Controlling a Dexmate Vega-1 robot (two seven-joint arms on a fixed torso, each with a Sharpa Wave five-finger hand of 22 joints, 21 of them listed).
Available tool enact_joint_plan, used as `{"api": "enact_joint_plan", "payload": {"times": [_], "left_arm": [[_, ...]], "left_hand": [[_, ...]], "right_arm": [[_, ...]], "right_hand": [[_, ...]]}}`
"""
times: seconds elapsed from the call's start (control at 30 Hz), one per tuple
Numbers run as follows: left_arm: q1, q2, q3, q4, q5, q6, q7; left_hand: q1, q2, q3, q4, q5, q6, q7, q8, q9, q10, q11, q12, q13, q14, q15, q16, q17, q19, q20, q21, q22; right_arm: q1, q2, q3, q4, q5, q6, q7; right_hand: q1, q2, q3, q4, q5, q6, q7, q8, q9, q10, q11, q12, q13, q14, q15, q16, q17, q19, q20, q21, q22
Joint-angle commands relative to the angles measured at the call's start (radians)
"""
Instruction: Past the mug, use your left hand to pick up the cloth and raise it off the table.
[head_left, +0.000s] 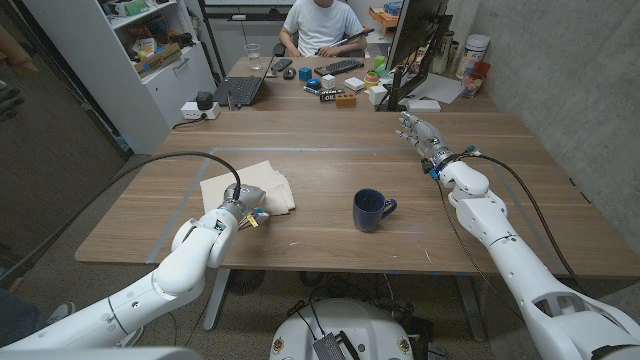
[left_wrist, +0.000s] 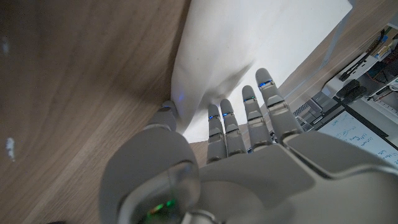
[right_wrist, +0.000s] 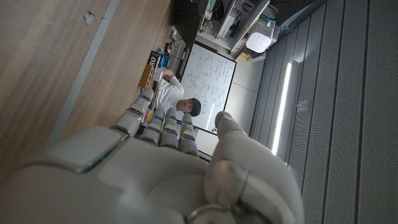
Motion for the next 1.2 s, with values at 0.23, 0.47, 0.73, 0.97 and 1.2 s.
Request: {"api": "enact_joint_plan", "payload": {"times": [0.23, 0.47, 0.73, 0.97, 1.2], "left_arm": [[-0.025, -0.007, 0.006, 0.011, -0.079, 0.040, 0.035], [-0.013, -0.011, 0.007, 0.015, -0.106, 0.069, 0.131], [-0.005, -0.018, 0.007, 0.020, -0.167, 0.097, 0.223], [-0.023, -0.011, 0.023, 0.021, -0.215, 0.116, 0.234], [-0.035, -0.012, 0.036, 0.024, -0.264, 0.140, 0.264]], "left_hand": [[0.105, 0.003, 0.025, -0.013, 0.006, 0.062, 0.005, 0.018, 0.008, 0.054, -0.016, 0.017, 0.014, 0.064, -0.024, 0.027, 0.006, 0.064, -0.003, 0.017, 0.004], [0.272, 0.048, 0.050, -0.018, 0.019, 0.161, 0.008, 0.043, 0.017, 0.151, -0.043, 0.047, 0.044, 0.160, -0.069, 0.074, 0.015, 0.222, -0.006, 0.064, 0.004], [0.422, 0.075, 0.065, -0.022, 0.027, 0.287, -0.013, 0.091, 0.037, 0.273, -0.084, 0.088, 0.078, 0.267, -0.122, 0.131, 0.027, 0.351, -0.012, 0.109, 0.003], [0.502, 0.092, 0.098, -0.021, 0.039, 0.381, -0.025, 0.133, 0.056, 0.375, -0.081, 0.117, 0.101, 0.405, -0.190, 0.170, 0.026, 0.493, -0.061, 0.171, 0.002], [0.559, 0.086, 0.102, -0.025, 0.044, 0.417, -0.018, 0.157, 0.072, 0.415, -0.087, 0.129, 0.123, 0.448, -0.223, 0.204, 0.061, 0.563, -0.111, 0.206, -0.001]], "right_arm": [[-0.003, 0.008, 0.010, 0.013, 0.012, 0.015, 0.002], [-0.009, 0.008, 0.014, 0.013, 0.012, 0.012, -0.002], [-0.011, 0.007, 0.015, 0.010, 0.010, 0.008, -0.005], [-0.006, 0.010, 0.011, 0.015, 0.008, 0.008, -0.003], [0.001, 0.014, 0.009, 0.025, 0.007, 0.013, -0.002]], "right_hand": [[-0.005, -0.002, -0.008, 0.001, 0.007, 0.000, -0.008, 0.003, 0.005, 0.008, 0.003, 0.002, 0.006, 0.010, 0.003, 0.007, 0.002, 0.002, 0.009, 0.004, 0.002], [-0.006, -0.002, -0.009, 0.001, 0.007, 0.000, -0.009, 0.003, 0.005, 0.009, 0.004, 0.003, 0.006, 0.010, 0.003, 0.006, 0.002, 0.002, 0.010, 0.004, 0.002], [-0.008, -0.003, -0.011, 0.001, 0.007, -0.001, -0.009, 0.003, 0.005, 0.009, 0.004, 0.003, 0.006, 0.011, 0.005, 0.007, 0.002, 0.002, 0.010, 0.004, 0.002], [-0.009, -0.003, -0.012, 0.001, 0.007, -0.002, -0.010, 0.003, 0.005, 0.007, 0.004, 0.002, 0.006, 0.012, 0.005, 0.007, 0.002, 0.002, 0.012, 0.004, 0.002], [-0.011, -0.004, -0.014, 0.001, 0.008, -0.002, -0.010, 0.003, 0.005, 0.008, 0.004, 0.002, 0.006, 0.012, 0.005, 0.007, 0.002, 0.003, 0.012, 0.004, 0.002]]}}
